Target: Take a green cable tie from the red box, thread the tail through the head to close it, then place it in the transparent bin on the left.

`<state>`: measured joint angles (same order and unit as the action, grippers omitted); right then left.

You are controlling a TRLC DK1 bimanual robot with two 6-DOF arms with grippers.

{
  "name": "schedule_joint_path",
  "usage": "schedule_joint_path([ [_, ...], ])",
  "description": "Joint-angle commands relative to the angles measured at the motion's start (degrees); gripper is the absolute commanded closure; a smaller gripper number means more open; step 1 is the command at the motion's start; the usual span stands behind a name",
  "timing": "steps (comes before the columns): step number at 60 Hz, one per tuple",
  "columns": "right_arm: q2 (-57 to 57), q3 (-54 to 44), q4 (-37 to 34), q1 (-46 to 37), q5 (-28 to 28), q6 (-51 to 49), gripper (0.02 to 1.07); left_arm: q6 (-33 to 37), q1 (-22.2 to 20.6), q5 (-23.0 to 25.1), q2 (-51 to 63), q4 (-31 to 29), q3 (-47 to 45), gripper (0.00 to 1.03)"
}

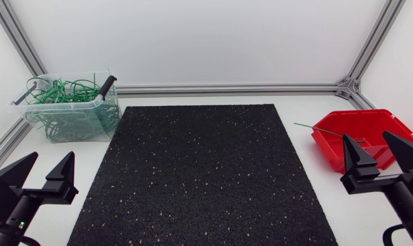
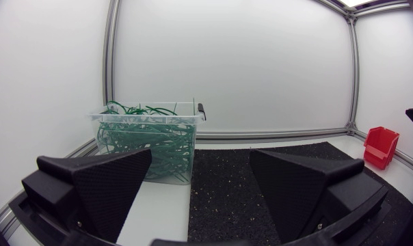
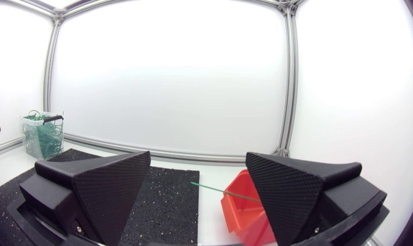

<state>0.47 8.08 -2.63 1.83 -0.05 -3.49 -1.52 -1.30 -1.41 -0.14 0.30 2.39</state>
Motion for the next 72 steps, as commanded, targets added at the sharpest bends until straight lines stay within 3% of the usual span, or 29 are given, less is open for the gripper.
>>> schedule_joint_path([
  [1, 1.8, 4.7, -1.1, 0.2, 0.6, -0.3, 0.05, -0.1, -0.1, -0.5, -0.5, -1.4, -2.2, 0.03],
  [30, 25.4, 28.9, -10.2, -1.2, 2.7, -0.7, 0.05, -0.1, -0.2, -0.5, -0.5, -1.5, -2.2, 0.03],
  [42, 34.7, 36.0, -11.3, -2.1, 1.5, -5.8, 0.06, -0.1, -0.2, -0.5, -0.4, -1.5, -2.2, 0.03],
  [56, 47.6, 45.9, -20.3, -5.5, -3.0, -10.7, 0.06, -0.1, -0.2, -0.5, -0.4, -1.5, -2.2, 0.03],
  [72, 61.2, 55.4, -31.6, -6.7, -4.3, -20.9, 0.06, -0.1, -0.2, -0.5, -0.4, -1.5, -2.2, 0.03],
])
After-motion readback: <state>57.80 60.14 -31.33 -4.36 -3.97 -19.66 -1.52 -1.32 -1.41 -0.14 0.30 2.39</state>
